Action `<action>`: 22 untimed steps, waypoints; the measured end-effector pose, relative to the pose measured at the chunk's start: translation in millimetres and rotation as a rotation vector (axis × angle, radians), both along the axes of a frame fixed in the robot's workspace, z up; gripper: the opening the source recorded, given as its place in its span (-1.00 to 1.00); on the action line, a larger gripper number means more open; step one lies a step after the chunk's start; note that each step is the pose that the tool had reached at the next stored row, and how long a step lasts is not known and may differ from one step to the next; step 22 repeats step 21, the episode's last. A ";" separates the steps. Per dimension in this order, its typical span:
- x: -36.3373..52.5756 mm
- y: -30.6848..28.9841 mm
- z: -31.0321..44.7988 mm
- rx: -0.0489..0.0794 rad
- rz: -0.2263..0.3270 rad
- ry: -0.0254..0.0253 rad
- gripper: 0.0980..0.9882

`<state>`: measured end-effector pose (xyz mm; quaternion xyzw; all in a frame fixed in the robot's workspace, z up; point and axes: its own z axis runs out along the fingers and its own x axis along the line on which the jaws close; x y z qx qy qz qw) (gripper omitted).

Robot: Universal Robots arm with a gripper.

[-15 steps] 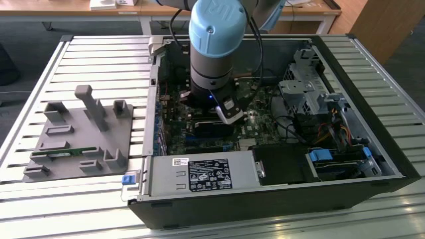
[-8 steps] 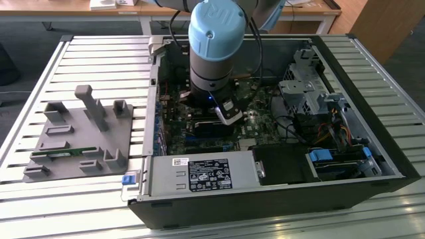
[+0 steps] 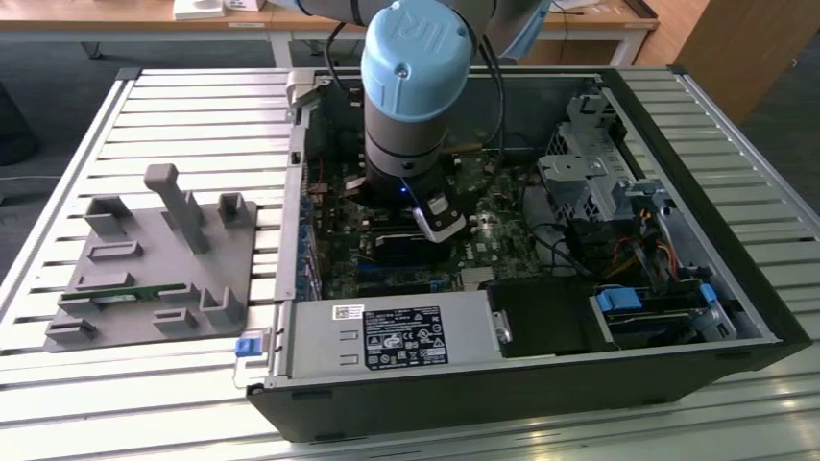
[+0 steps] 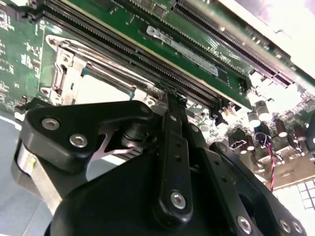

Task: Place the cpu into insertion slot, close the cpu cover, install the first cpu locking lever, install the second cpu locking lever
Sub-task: 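Install the second cpu locking lever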

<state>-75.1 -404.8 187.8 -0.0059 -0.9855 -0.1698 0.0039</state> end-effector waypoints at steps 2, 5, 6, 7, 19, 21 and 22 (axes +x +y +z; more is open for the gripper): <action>-0.1 0.0 1.1 0.002 0.000 -0.0002 -0.98; 0.0 0.0 7.4 0.004 0.000 -0.0001 -0.98; 0.0 0.0 9.8 0.004 0.000 -0.0002 -0.98; 0.0 0.0 11.8 0.004 0.000 -0.0002 -0.98; 0.0 0.1 28.4 0.004 0.000 -0.0003 -0.98; 0.0 0.1 28.5 0.004 0.000 -0.0002 -0.98; 0.0 0.1 28.5 0.004 0.000 -0.0002 -0.98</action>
